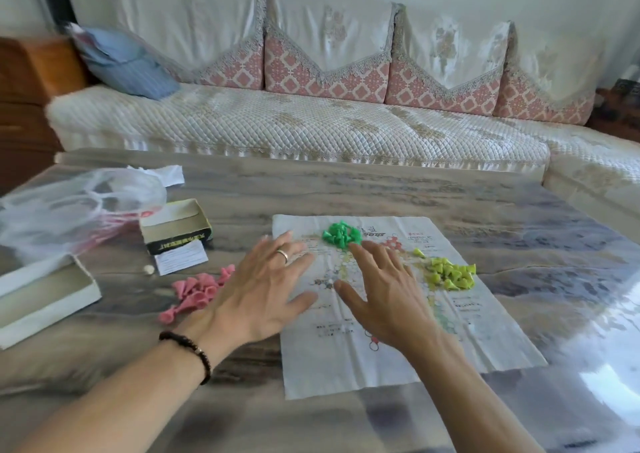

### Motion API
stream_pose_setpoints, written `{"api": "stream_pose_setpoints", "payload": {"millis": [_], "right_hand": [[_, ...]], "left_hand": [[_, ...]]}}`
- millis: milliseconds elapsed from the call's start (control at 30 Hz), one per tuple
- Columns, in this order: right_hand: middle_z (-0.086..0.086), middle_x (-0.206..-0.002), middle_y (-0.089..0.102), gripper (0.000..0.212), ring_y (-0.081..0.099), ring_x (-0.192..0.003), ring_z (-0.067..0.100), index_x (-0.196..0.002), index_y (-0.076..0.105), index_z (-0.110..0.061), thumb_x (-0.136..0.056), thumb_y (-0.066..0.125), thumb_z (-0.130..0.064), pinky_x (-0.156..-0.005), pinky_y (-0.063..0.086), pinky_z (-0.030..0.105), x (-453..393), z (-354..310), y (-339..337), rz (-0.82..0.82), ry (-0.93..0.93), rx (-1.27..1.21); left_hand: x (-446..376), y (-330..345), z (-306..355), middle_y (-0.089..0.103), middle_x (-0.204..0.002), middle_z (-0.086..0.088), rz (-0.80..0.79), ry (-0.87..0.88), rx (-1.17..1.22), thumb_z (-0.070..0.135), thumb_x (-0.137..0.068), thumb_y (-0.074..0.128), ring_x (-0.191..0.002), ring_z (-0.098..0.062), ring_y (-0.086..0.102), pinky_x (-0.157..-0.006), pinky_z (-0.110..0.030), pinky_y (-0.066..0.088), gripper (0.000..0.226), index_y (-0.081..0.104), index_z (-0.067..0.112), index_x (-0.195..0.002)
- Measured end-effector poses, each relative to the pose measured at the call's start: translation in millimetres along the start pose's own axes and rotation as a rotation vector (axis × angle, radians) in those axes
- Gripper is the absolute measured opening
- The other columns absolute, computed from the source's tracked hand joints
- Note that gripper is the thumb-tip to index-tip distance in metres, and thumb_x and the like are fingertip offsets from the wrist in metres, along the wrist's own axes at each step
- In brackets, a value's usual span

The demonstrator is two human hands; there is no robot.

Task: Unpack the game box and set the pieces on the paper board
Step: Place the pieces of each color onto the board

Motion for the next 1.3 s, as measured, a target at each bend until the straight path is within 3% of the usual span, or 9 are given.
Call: {"api": "stream_pose_setpoints", "payload": {"millis": [133,267,533,667,867,1000,1100,1200,1300], "right_hand": [[0.001,-0.154,0.025,0.062,0.023,-0.141,0.023,-0.146,0.025,-0.023,-0.095,0.037,-0.055,-0.111,0.029,0.040,-4.6,-52.2,19.5,-0.052,-0.090,-0.024],[-0.001,-0.154,0.023,0.066,0.023,-0.141,0.020,-0.147,0.023,-0.023,-0.093,0.041,-0.055,-0.112,0.027,0.037,-13.5,-99.3,41.0,-0.112,-0.169,-0.090],[-0.002,-0.144,0.035,0.070,0.038,-0.130,0.018,-0.145,0.025,-0.018,-0.088,0.054,-0.045,-0.101,0.035,0.030,-32.9,-142.7,67.4,-0.228,-0.218,-0.247],[-0.007,-0.142,0.035,0.065,0.042,-0.124,0.015,-0.142,0.028,-0.020,-0.087,0.055,-0.041,-0.093,0.037,0.028,-41.3,-140.5,67.0,-0.246,-0.223,-0.242],[-0.008,-0.143,0.035,0.077,0.043,-0.126,0.013,-0.147,0.027,-0.022,-0.080,0.057,-0.046,-0.099,0.038,0.026,-45.5,-150.4,80.3,-0.277,-0.304,-0.254],[-0.007,-0.141,0.039,0.071,0.046,-0.124,0.016,-0.142,0.038,-0.023,-0.077,0.058,-0.042,-0.098,0.036,0.025,-45.7,-163.4,86.6,-0.242,-0.353,-0.278],[-0.008,-0.137,0.045,0.059,0.048,-0.120,0.013,-0.135,0.048,-0.023,-0.079,0.060,-0.036,-0.094,0.038,0.023,-48.9,-167.1,88.6,-0.227,-0.345,-0.310],[-0.007,-0.121,0.059,0.035,0.058,-0.107,0.014,-0.115,0.065,-0.021,-0.081,0.058,-0.029,-0.091,0.047,0.031,-49.7,-167.7,92.0,-0.150,-0.347,-0.381],[-0.008,-0.109,0.064,0.022,0.061,-0.097,0.014,-0.103,0.069,-0.021,-0.086,0.058,-0.028,-0.083,0.051,0.034,-45.9,-163.5,99.0,-0.037,-0.322,-0.428]], "left_hand": [[54.5,-6.4,-40.4,0.052,-0.138,-0.006,0.039,-0.130,-0.030,0.057,-0.087,0.036,-0.140,-0.027,0.033,-0.114,-0.045,0.021,0.065,0.054,0.014,-0.133],[94.4,-10.5,-82.5,0.054,-0.136,-0.007,0.083,-0.234,-0.004,0.059,-0.083,0.043,-0.136,-0.028,0.039,-0.110,-0.044,0.034,0.071,0.051,0.009,-0.134],[104.5,11.0,-114.0,0.022,-0.157,0.003,0.057,-0.240,0.204,0.068,-0.079,0.034,-0.143,-0.013,0.022,-0.114,-0.023,0.018,0.090,0.016,0.019,-0.153],[87.2,12.5,-116.1,0.043,-0.143,0.003,0.048,-0.199,0.192,0.065,-0.080,0.032,-0.130,-0.017,0.041,-0.108,-0.032,0.034,0.077,0.039,0.021,-0.143],[98.0,12.0,-127.9,0.060,-0.110,0.007,0.154,-0.193,0.212,0.059,-0.081,0.047,-0.102,-0.015,0.055,-0.088,-0.033,0.045,0.053,0.057,0.023,-0.118],[103.1,8.8,-133.8,0.062,-0.092,0.005,0.218,-0.188,0.195,0.044,-0.081,0.057,-0.089,-0.017,0.055,-0.076,-0.033,0.045,0.034,0.058,0.019,-0.104],[102.1,9.8,-134.0,0.062,-0.093,0.005,0.215,-0.183,0.202,0.039,-0.082,0.058,-0.091,-0.017,0.055,-0.078,-0.034,0.045,0.030,0.054,0.019,-0.104],[101.5,10.9,-133.5,0.062,-0.096,0.008,0.205,-0.165,0.213,0.036,-0.084,0.059,-0.096,-0.014,0.052,-0.084,-0.032,0.041,0.030,0.049,0.022,-0.109],[100.3,12.4,-133.8,0.060,-0.093,0.010,0.193,-0.174,0.226,0.033,-0.087,0.059,-0.097,-0.012,0.050,-0.085,-0.030,0.036,0.028,0.046,0.025,-0.111]]}}
Point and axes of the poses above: each hand's wrist, its own x-axis away from the middle knuckle, its own y-axis out of the palm, z = x × y, the point moved 5 cm from there along -x, towards the middle knuckle
